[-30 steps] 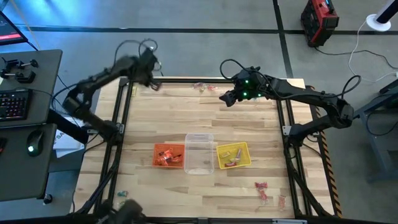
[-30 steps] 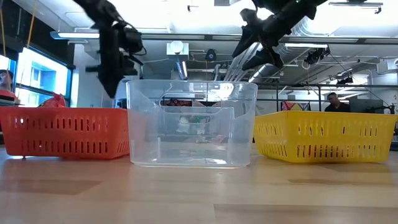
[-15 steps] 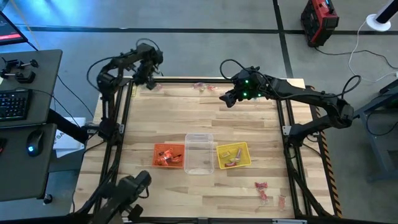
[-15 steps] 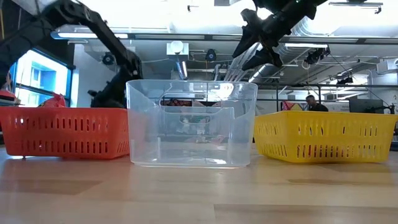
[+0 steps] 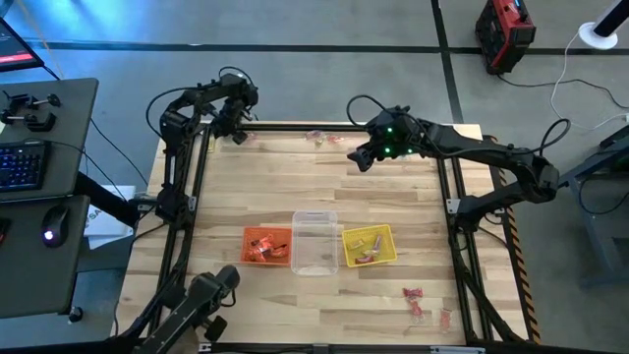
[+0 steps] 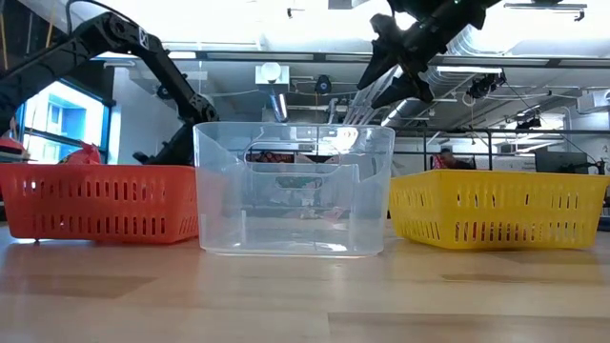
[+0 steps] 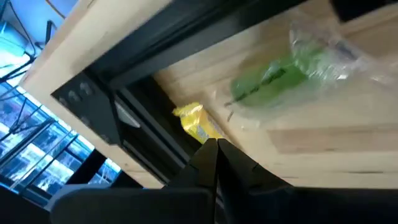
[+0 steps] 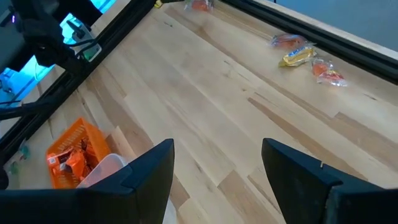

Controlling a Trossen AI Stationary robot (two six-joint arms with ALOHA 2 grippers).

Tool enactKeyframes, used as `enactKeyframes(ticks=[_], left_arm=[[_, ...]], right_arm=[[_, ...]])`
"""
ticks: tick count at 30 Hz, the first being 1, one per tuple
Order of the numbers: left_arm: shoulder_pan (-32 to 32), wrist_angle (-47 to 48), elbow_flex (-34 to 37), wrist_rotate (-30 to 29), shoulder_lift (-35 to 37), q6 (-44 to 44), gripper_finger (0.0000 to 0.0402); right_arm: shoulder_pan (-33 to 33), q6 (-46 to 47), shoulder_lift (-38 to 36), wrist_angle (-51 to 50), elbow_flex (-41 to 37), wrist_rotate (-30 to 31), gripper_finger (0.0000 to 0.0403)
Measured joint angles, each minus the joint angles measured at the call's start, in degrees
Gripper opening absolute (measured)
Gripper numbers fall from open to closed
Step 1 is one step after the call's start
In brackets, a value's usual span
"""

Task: Sort candy by brand, put in halloween buckets
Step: Put the yellow candy into the yellow bin

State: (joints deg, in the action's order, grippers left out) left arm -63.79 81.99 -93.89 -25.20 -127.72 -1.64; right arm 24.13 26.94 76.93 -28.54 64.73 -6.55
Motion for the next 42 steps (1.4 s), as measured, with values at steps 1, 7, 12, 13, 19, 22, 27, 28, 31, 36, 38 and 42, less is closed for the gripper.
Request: enactKeyframes(ticks=[1, 7, 12, 13, 19, 22, 27, 28, 31, 36, 38, 42], left_arm=[[0.0, -0.2, 0.0, 0.0, 0.0, 0.1, 0.0], [-0.1, -4.6, 0.1, -0.4, 0.8, -7.2, 0.0], [-0.8, -6.2, 0.0, 2.7, 2.8, -7.2, 0.0], [-0.8, -6.0, 0.2, 2.7, 2.8, -6.8, 0.0], [0.6, -6.8, 4.6, -3.6, 2.8, -4.6, 0.0], [1.2, -4.8, 5.9, -4.7, 2.8, -0.6, 0.0], [2.6, -2.1, 11.9, -11.9, 2.8, 7.0, 0.0], [2.9, -2.9, 13.7, -14.4, 2.8, 7.9, 0.0], [3.6, -6.8, 15.3, -16.8, 2.9, 10.1, 0.0], [3.5, -9.3, 12.8, -14.4, 3.0, 12.4, 0.0], [3.5, -11.1, 12.6, -12.9, 3.1, 16.4, 0.0], [3.2, -12.3, 13.3, -11.0, 3.1, 19.5, 0.0]], right_arm=[[-0.3, 0.0, 0.0, 0.0, 0.0, 0.0, 0.0236], [-2.3, 0.0, 0.0, -0.6, 0.0, 0.0, 0.0236], [-4.5, 0.0, 0.0, -1.6, 0.0, 0.8, 0.0236], [-4.9, 0.0, 0.0, -1.9, 0.0, 1.8, 0.0236], [-6.3, -0.2, 0.0, -2.2, 0.0, 5.1, 0.0236], [-6.3, -0.2, 0.0, -2.2, 0.0, 5.2, 0.0236], [-6.3, -0.2, 0.0, -2.1, 0.0, 5.3, 0.0236], [-6.3, 0.0, 0.0, -2.1, 0.0, 5.3, 0.0236], [-6.5, 0.0, 0.0, -2.1, 0.0, 5.3, 0.0236], [-6.6, 0.1, 0.0, -2.0, 0.0, 5.3, 0.0236], [-6.6, 0.1, 0.0, -2.0, 0.0, 5.3, 0.0236], [-6.5, 1.4, 0.0, -2.1, 0.0, 5.2, 0.0236]])
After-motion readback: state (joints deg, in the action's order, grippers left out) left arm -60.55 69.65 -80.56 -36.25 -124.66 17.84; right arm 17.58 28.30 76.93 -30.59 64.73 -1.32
